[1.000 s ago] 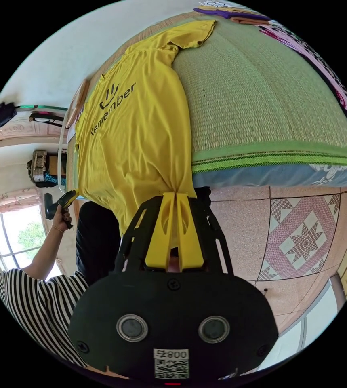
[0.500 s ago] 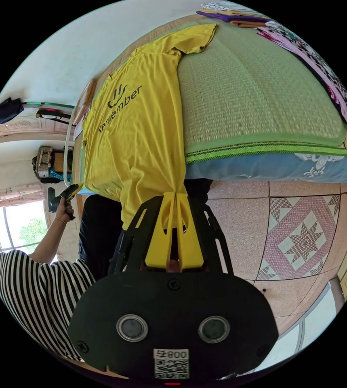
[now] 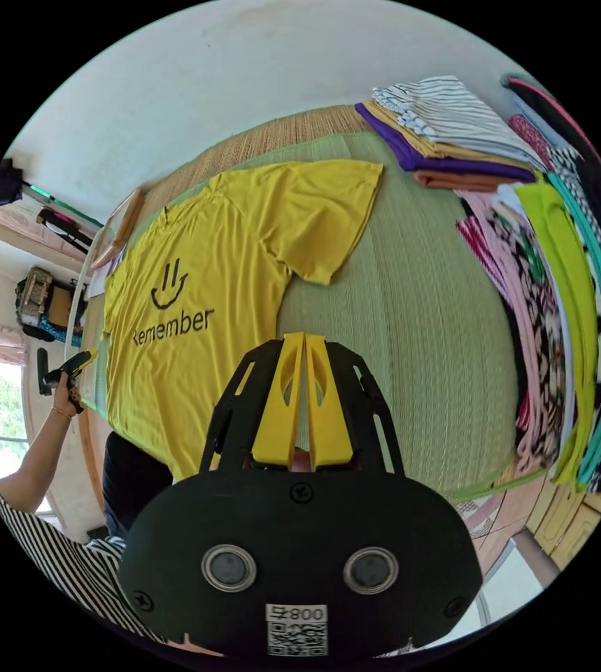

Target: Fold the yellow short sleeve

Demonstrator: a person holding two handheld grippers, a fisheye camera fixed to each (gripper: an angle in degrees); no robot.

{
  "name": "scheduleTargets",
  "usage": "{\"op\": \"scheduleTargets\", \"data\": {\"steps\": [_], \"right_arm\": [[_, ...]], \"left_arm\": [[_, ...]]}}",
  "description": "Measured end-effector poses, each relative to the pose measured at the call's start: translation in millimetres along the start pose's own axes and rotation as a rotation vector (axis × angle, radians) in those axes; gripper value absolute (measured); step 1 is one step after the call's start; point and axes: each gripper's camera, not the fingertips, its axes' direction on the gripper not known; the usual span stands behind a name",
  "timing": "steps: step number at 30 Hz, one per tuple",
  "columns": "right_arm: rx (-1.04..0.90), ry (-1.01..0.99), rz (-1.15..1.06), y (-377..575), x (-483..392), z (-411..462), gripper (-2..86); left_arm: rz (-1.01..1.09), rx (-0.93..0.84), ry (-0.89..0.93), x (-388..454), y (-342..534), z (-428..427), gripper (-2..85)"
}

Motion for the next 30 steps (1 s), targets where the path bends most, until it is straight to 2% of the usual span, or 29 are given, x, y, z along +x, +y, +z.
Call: {"op": "scheduleTargets", "data": {"steps": [6,10,14,16,22,30], "right_arm": [[-0.022,0.106,-0.055,-99.4,-26.8,30.9,0.0],[-0.105,0.182,-0.072,-128.2,-27.0,57.7,0.0],[-0.093,0.199,-0.093,-148.2,-16.8,51.9,0.0],[-0.097,0.27,-0.081,-159.8,-9.9,48.1,0.0],[-0.107,0.226,-0.025,-188.2,3.8,37.5,0.1],[0.067,0.107,0.023,-208.5,-11.4,-1.2,0.1]], "left_arm": [[0.012,0.038,-0.114,22.5,-81.4,6.4,0.5],[-0.031,0.01,-0.221,19.4,-116.4,16.3,0.4],[-0.034,-0.007,-0.282,11.2,-135.9,15.8,0.3],[-0.042,-0.001,-0.285,8.5,-143.9,10.2,0.3],[-0.033,-0.007,-0.317,12.1,-161.1,-1.7,0.3],[0.001,0.115,-0.263,26.3,-166.1,-30.7,0.4]]}}
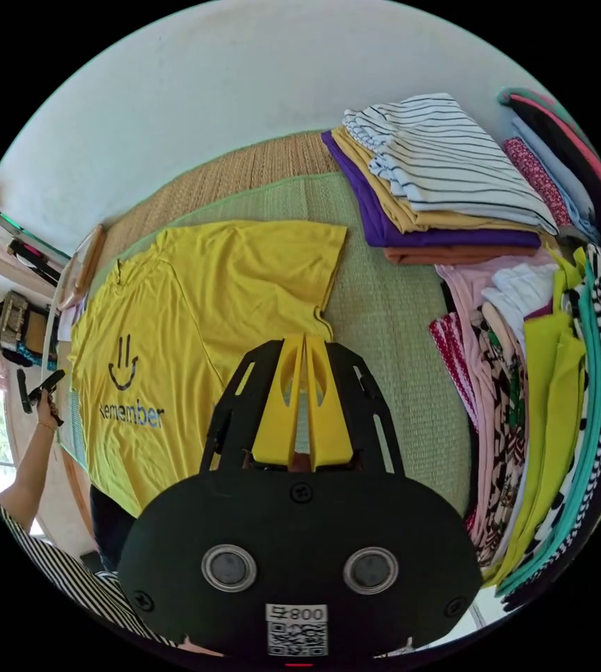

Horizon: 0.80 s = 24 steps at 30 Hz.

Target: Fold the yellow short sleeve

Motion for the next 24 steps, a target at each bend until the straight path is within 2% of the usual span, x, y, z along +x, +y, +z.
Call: {"op": "scheduleTargets", "data": {"steps": [3,6,12,20,24], "right_arm": [[0.024,-0.015,-0.028,-38.1,-15.0,0.6,0.1],[0.018,0.066,-0.055,-84.1,-33.6,13.6,0.0],[-0.063,0.188,-0.048,-157.3,-44.2,59.1,0.1],[-0.057,0.239,-0.068,-212.0,-46.2,68.7,0.0],[-0.041,0.196,-0.03,-216.6,-37.4,61.6,-0.1]], "left_arm": [[-0.008,0.021,0.052,-1.5,-13.5,-2.8,0.4],[-0.007,0.017,0.063,1.8,-33.1,2.6,0.4],[0.049,-0.004,0.0,22.0,-80.1,19.7,0.4],[0.064,-0.004,-0.021,29.2,-131.1,29.3,0.3],[0.051,0.01,-0.015,29.0,-131.7,23.7,0.3]]}}
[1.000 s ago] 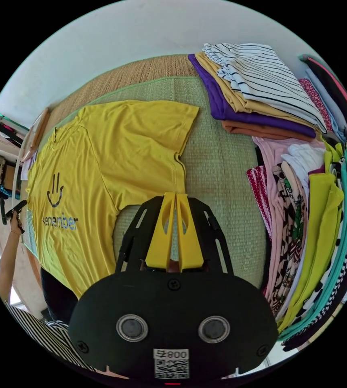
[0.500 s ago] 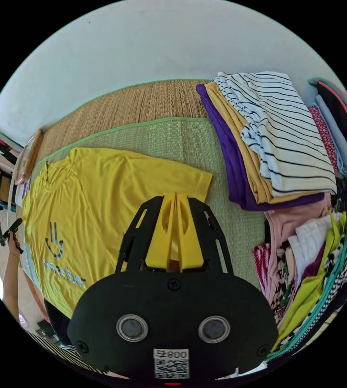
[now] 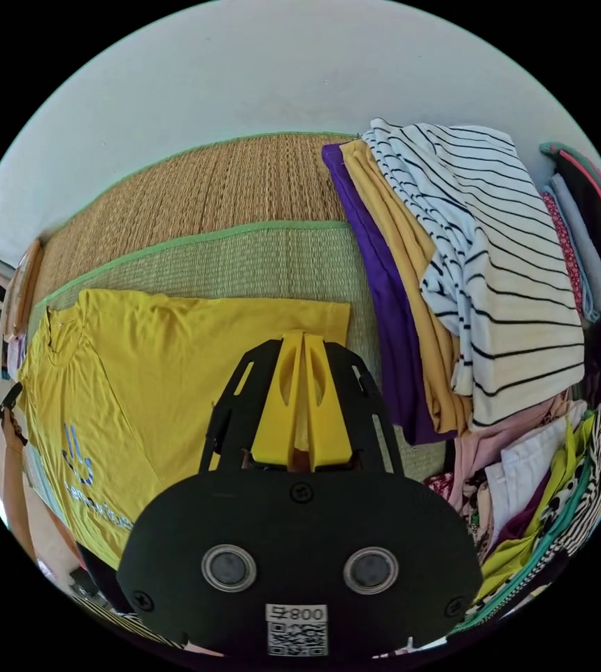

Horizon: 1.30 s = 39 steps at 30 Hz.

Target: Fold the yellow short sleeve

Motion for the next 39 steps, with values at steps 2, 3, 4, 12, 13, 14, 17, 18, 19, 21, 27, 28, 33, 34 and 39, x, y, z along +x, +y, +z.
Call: {"op": "scheduleTargets", "data": {"steps": [2,3,4,12,13,14,17,18,19,21,27,28,33,34,39], "right_arm": [[0.02,-0.02,0.019,5.4,6.1,-5.4,-0.1],[0.034,-0.03,0.024,10.1,9.2,-9.9,0.0],[0.043,-0.031,0.025,12.6,10.4,-12.1,0.0],[0.109,-0.126,-0.107,43.4,-22.5,-42.4,0.0],[0.112,-0.135,-0.128,46.3,-29.2,-44.0,0.0],[0.114,-0.149,-0.166,52.4,-42.2,-45.6,0.0],[0.092,-0.151,-0.242,69.0,-69.2,-41.4,0.1],[0.078,-0.14,-0.258,74.9,-75.2,-37.8,0.1],[0.07,-0.134,-0.261,77.4,-77.0,-35.7,0.1],[0.043,-0.129,-0.258,85.0,-76.8,-30.8,0.1],[0.036,-0.111,-0.184,93.6,-55.1,-30.8,0.1],[0.034,-0.1,-0.178,94.1,-53.1,-30.0,0.1],[0.053,-0.155,-0.092,97.4,-32.8,-39.7,0.1],[0.054,-0.154,-0.09,98.2,-31.9,-41.9,0.1],[0.076,-0.232,-0.042,119.9,-21.9,-68.2,0.1]], "left_arm": [[-0.012,0.034,0.043,-3.0,5.3,-8.4,0.3],[-0.014,0.041,0.047,-4.0,6.5,-10.5,0.4],[-0.021,0.05,0.047,-6.5,8.4,-14.1,0.4],[-0.104,0.099,0.082,-28.7,27.5,-35.5,0.4],[-0.09,0.104,0.095,-28.8,34.2,-39.9,0.4],[-0.083,0.083,0.059,-28.8,40.8,-41.5,0.3],[-0.064,-0.007,-0.07,-33.2,55.2,-34.4,0.3],[-0.057,-0.016,-0.068,-35.2,57.7,-33.0,0.3],[-0.058,0.01,-0.046,-40.4,62.2,-36.2,0.3],[-0.102,0.005,-0.023,-47.6,63.7,-39.8,0.3],[-0.002,0.03,-0.039,-28.7,75.5,-54.6,0.3],[0.013,-0.017,-0.068,-27.5,76.8,-47.4,0.3],[-0.021,-0.027,-0.09,-37.2,80.8,-47.3,0.4],[-0.009,-0.007,-0.076,-33.6,82.8,-51.1,0.4],[0.06,-0.106,-0.075,-18.5,91.3,-37.7,0.3]]}}
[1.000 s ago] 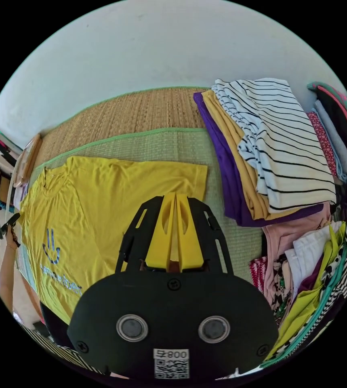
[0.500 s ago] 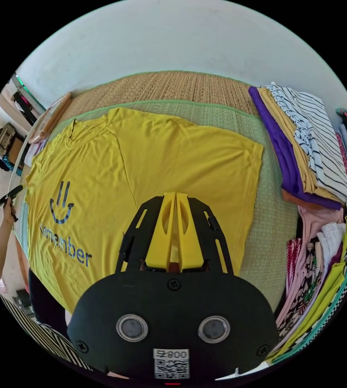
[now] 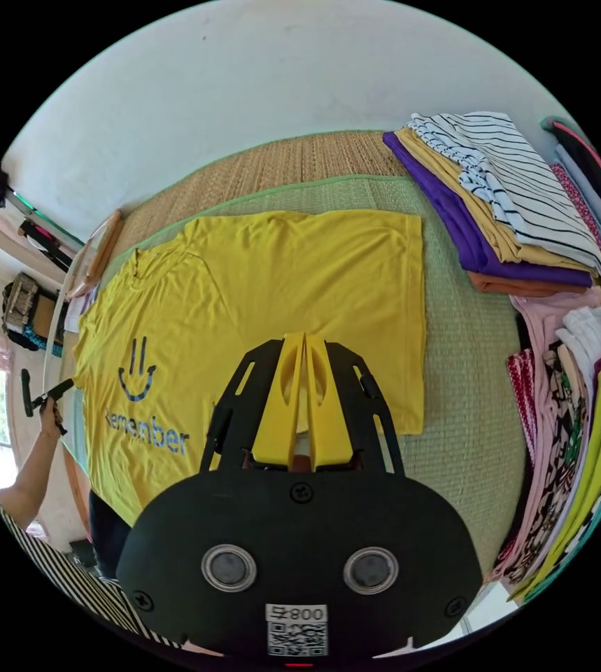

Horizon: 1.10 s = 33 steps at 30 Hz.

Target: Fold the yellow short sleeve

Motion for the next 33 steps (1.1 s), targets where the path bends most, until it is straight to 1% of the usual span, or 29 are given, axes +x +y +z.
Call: {"op": "scheduleTargets", "data": {"steps": [2,4,8,11,21,25,26,28,30,33], "right_arm": [[0.016,-0.044,-0.011,11.3,-6.0,-14.4,0.1],[0.024,-0.054,-0.036,20.5,-16.0,-24.0,0.1],[-0.016,-0.06,-0.099,17.1,-41.3,-21.8,0.1],[-0.013,-0.061,-0.13,-7.1,-61.6,-16.8,0.1],[-0.038,-0.001,-0.246,-131.6,-147.0,32.8,0.0],[-0.052,0.09,-0.268,-144.4,-169.7,57.9,0.0],[-0.009,0.104,-0.275,-143.3,-174.4,56.2,0.0],[-0.002,0.133,-0.297,-143.5,-181.6,55.8,-0.1],[-0.014,0.193,-0.345,-142.1,-194.4,55.0,-0.1],[-0.041,0.205,-0.328,-137.8,-201.1,48.6,0.1]], "left_arm": [[-0.006,0.065,0.049,2.2,10.9,-13.7,0.3],[0.036,0.105,0.1,11.5,17.1,-23.6,0.3],[0.136,0.118,0.158,41.7,9.1,-26.8,0.3],[0.154,0.138,0.221,57.3,-12.6,-20.9,0.3],[0.222,0.111,0.231,115.1,-106.7,22.4,0.3],[0.26,0.096,0.19,135.1,-121.7,46.4,0.3],[0.268,0.143,0.178,137.1,-119.3,46.5,0.3],[0.284,0.164,0.164,140.3,-118.5,48.8,0.3],[0.277,0.162,0.169,141.5,-119.3,50.6,0.2],[0.231,0.131,0.204,138.4,-116.3,52.4,0.2]]}}
